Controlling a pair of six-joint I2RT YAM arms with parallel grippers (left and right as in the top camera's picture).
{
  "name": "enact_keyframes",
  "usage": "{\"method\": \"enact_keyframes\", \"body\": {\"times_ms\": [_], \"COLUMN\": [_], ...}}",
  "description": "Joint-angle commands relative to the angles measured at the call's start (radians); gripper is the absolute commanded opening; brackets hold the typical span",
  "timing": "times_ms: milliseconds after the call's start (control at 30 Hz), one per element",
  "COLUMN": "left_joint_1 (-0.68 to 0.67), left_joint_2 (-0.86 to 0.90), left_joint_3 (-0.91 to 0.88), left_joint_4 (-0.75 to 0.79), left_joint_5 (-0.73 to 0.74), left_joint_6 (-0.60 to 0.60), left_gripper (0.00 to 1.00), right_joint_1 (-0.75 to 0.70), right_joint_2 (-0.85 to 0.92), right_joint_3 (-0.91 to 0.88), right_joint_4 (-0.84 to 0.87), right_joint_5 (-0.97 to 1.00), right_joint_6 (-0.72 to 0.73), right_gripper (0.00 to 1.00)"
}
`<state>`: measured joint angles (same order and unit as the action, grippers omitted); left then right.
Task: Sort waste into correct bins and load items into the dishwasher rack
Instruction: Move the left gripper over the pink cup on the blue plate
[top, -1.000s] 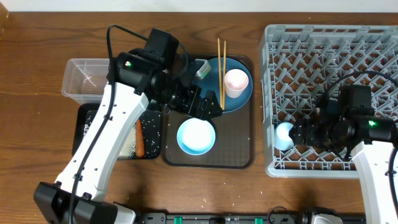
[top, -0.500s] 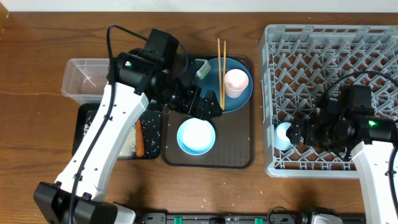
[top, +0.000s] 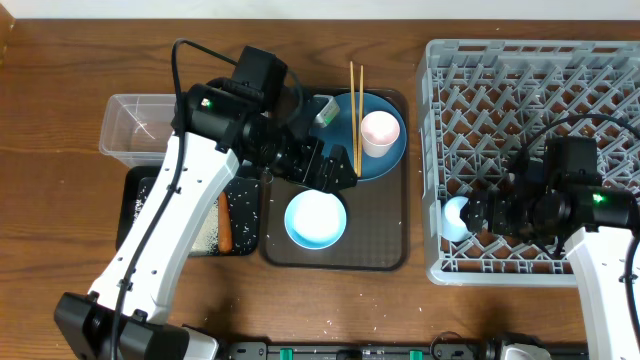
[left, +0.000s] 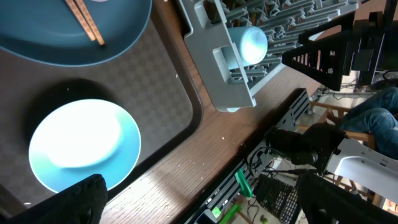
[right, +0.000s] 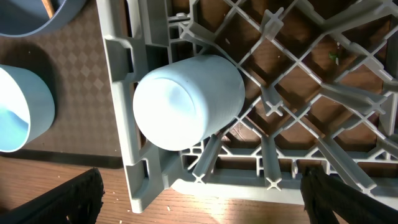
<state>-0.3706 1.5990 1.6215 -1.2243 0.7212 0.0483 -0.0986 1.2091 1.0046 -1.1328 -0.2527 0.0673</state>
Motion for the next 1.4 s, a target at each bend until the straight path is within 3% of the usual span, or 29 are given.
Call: {"method": "enact_keyframes", "body": {"times_ms": [0, 833, 933, 1033, 1267, 1367], "left_joint_1": [-0.001, -0.042, -0.08, -0.121, -0.185, -0.187], "left_joint_2": [-0.007, 0.006, 0.025, 0.055, 0.16, 0.2], "left_joint_3": [-0.004, -0.004, -0.004, -0.004, -0.004, -0.004], "left_joint_4": [0.0, 0.258, 0.307, 0.359, 0.448, 0.472], "left_joint_5": [-0.008, -0.031, -0.031, -0.043, -0.34, -0.402], "left_joint_6": [-0.002, -0.028, -0.03, -0.061, -0.274, -0.339], "left_gripper": [0.99, 1.0, 0.82, 0.79, 0.75, 0.75], "right_joint_1": [0.008, 0.008, 0.008, 0.008, 0.008, 0.008], "right_joint_2": [0.0, 0.0, 0.0, 0.0, 0.0, 0.0], "right_joint_3": [-0.002, -0.002, -0.002, -0.002, -0.002, -0.002], "right_joint_4": [-0.001, -0.005, -0.005, -0.004, -0.005, -0.004], "right_joint_5": [0.002, -0.021, -0.021, -0.021, -0.022, -0.029], "right_joint_6": [0.007, 0.015, 0.015, 0.014, 0.014, 0.014], "right_gripper": [0.99, 0.99, 0.99, 0.99, 0.99, 0.99]}}
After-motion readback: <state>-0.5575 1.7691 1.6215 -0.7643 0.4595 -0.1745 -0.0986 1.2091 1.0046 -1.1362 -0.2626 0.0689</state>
